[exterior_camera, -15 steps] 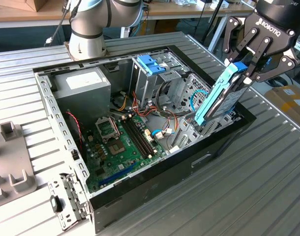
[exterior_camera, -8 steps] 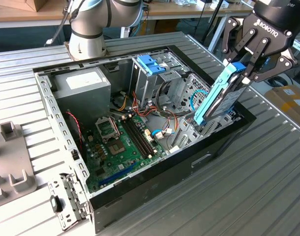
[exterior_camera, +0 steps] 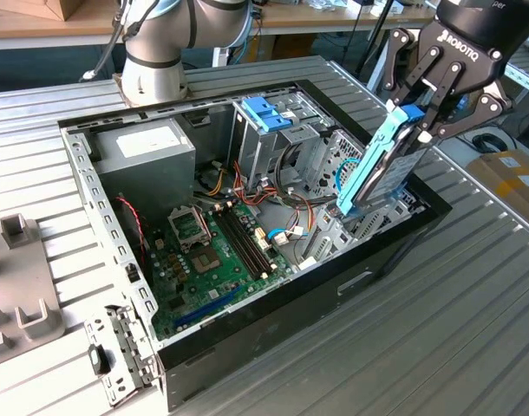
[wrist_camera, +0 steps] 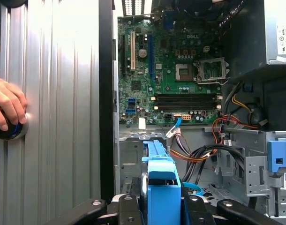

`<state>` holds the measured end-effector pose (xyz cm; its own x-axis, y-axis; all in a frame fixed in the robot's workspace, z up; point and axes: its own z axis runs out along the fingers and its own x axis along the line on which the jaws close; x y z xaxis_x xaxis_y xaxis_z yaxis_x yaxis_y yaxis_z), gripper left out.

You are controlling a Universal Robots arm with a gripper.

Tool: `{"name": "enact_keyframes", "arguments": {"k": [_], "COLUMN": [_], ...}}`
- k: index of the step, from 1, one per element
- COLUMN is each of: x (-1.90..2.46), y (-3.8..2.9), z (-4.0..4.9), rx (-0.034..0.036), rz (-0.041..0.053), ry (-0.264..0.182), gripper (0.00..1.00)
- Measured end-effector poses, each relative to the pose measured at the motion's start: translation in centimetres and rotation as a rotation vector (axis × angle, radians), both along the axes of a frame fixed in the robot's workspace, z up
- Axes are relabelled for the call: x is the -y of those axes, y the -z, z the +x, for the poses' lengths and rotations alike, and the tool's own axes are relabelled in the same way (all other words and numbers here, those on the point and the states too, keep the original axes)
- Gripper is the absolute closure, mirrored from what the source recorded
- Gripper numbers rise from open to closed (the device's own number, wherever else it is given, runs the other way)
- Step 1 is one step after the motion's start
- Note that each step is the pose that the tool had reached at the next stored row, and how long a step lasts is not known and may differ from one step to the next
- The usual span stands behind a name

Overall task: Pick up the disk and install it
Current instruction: 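Insert the disk into the insertion slot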

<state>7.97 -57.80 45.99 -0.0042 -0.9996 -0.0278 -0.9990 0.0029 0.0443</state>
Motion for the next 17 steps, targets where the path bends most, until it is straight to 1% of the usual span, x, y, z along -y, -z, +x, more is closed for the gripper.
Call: {"name": "enact_keyframes", "arguments": {"k": [2,9,17], "x": [-0.14,-0.42,-0.97], "y": [0.08,0.45,0.85], "z": [0.00,0.00,0.00], "rx": [0.0000,0.0000,0.0000], "rz": [0.0000,-0.0001,0.0000], "ry": [0.000,0.000,0.000], "gripper": [0.63,0.63,0.63]}}
